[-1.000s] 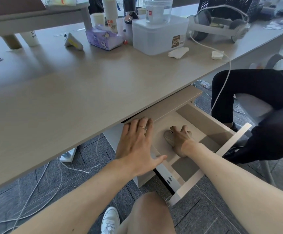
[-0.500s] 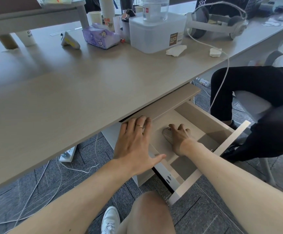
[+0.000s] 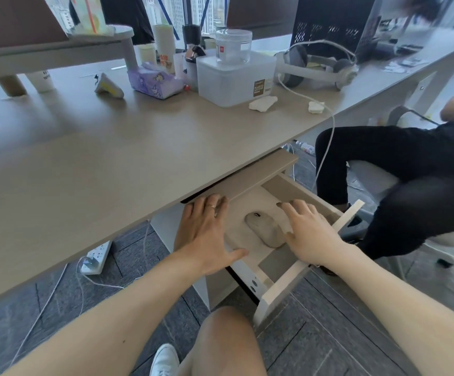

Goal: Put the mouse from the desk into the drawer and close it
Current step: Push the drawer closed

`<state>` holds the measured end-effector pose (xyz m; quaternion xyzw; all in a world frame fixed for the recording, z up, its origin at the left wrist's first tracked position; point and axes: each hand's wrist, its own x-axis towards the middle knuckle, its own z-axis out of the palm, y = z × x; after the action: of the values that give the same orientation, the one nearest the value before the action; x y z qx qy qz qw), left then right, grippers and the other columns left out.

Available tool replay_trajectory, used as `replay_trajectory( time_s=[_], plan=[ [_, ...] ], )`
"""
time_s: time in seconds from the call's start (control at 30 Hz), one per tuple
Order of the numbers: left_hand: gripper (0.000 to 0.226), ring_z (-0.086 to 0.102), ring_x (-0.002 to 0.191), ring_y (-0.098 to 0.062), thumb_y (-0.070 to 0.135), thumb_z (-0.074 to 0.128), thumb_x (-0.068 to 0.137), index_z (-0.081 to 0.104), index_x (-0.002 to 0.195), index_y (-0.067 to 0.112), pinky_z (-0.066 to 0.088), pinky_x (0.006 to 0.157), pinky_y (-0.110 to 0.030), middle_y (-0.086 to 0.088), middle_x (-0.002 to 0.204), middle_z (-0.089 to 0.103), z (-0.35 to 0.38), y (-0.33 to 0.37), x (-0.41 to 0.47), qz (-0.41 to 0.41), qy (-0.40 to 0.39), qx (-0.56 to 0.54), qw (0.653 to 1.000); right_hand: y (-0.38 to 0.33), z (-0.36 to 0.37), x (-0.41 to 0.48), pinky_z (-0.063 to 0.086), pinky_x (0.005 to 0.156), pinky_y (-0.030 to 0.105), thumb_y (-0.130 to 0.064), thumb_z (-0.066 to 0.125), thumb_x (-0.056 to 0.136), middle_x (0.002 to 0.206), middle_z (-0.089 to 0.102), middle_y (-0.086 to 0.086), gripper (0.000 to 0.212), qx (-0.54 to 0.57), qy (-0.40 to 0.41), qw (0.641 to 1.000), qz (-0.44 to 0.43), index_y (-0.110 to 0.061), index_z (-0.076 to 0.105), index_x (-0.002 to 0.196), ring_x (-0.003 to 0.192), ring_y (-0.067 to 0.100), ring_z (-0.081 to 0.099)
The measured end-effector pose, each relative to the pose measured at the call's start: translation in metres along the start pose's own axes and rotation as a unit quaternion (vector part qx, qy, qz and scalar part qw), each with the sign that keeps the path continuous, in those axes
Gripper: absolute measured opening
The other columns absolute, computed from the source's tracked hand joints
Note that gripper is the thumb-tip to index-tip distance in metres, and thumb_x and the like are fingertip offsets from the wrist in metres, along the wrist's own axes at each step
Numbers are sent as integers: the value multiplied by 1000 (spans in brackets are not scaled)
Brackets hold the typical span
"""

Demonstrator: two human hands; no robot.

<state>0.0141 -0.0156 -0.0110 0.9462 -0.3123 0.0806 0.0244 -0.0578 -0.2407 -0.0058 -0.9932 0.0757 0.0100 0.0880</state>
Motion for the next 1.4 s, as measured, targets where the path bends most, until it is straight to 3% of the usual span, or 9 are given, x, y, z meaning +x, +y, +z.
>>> replay_trajectory(
  time_s=[0.23,0.33,0.4,0.47,0.8,0.93,1.13,1.27,1.4],
  plan=[
    [131,8,152,-29,88,60,56,13,158,21,13,121,-44,-11,168,5,-10,5,-2,-47,-71,-59,995,14,16,-54,14,122,51,-34,66,88,165,5,10,89,148,149,969,128,-21,12,157,152,33,4],
    [135,7,152,-31,90,59,55,9,159,20,10,122,-45,-12,168,6,-20,10,-2,-66,-109,-83,988,14,26,-59,31,115,55,-39,78,80,164,15,11,108,429,119,840,311,-20,6,158,146,35,23],
    [137,8,152,-31,93,55,55,9,159,18,11,121,-45,-12,167,10,-29,15,-3,-74,-129,-93,985,7,29,-58,49,97,62,-35,75,85,148,42,11,83,606,47,700,376,-24,25,151,126,35,46],
    [141,8,152,-31,98,51,51,9,158,15,10,121,-45,-12,167,12,-36,18,-2,-81,-147,-100,981,-1,29,-56,55,83,64,-32,67,92,135,51,9,63,670,2,633,387,-26,33,145,114,35,51],
    [148,9,148,-28,100,50,45,6,157,14,13,119,-46,-9,165,10,-28,16,-9,-58,-125,-99,986,-23,39,-8,56,75,68,-39,67,91,141,48,7,72,687,26,636,351,-36,26,150,114,32,50],
    [130,16,143,-29,92,48,57,14,155,15,18,116,-45,-8,162,20,-21,10,-8,-38,-87,-90,991,-37,39,24,55,79,68,-45,53,97,132,46,4,52,726,15,593,347,-38,35,145,112,32,49],
    [74,35,132,-27,36,65,85,33,150,19,31,104,-41,-1,153,37,2,-4,-6,-12,7,-73,997,-55,44,67,56,77,67,-28,37,103,131,53,10,31,753,22,570,328,-33,51,130,103,35,56],
    [80,44,125,-30,-2,63,70,43,145,16,36,97,-41,-2,146,47,6,-12,-4,-4,11,-81,997,-63,50,85,56,76,66,-17,40,100,139,46,9,39,772,18,558,302,-30,48,136,118,43,47],
    [74,48,119,-32,-5,41,74,47,144,15,39,92,-44,-3,142,53,6,-16,-2,1,30,-92,995,-64,54,98,56,70,66,-11,40,99,136,40,9,43,769,17,554,319,-24,46,139,121,44,40]
  ],
)
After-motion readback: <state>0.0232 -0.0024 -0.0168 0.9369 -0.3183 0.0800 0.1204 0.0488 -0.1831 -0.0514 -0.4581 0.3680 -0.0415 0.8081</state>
